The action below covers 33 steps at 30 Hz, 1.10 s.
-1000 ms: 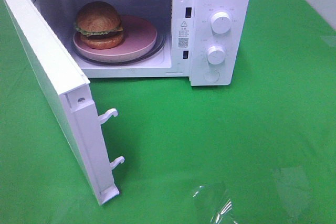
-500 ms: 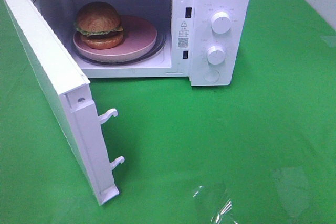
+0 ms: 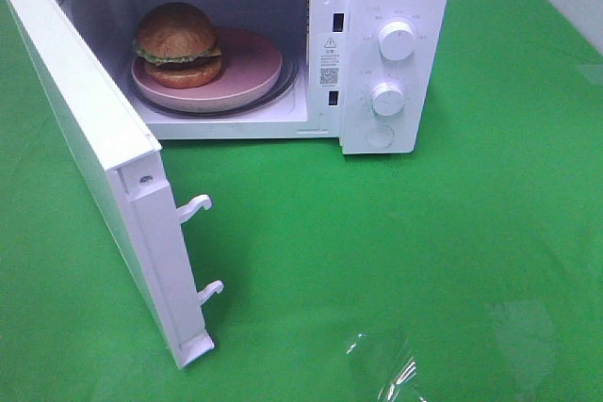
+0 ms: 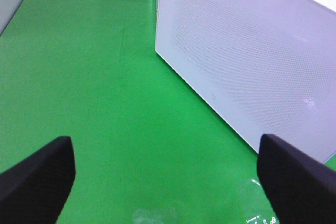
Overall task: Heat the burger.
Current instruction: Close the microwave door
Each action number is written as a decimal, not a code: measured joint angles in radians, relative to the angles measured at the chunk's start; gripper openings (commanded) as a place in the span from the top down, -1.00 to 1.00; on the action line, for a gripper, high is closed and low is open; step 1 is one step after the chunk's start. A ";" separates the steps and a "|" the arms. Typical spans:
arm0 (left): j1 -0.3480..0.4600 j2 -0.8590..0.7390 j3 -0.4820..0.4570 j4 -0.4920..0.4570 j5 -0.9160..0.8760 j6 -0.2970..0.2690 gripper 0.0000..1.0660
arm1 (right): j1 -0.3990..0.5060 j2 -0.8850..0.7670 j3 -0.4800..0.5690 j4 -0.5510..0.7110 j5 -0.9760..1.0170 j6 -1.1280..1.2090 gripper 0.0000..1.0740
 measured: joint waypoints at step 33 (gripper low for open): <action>0.000 0.000 0.000 0.000 0.000 0.000 -0.61 | 0.000 0.000 0.000 0.007 0.000 -0.007 -0.29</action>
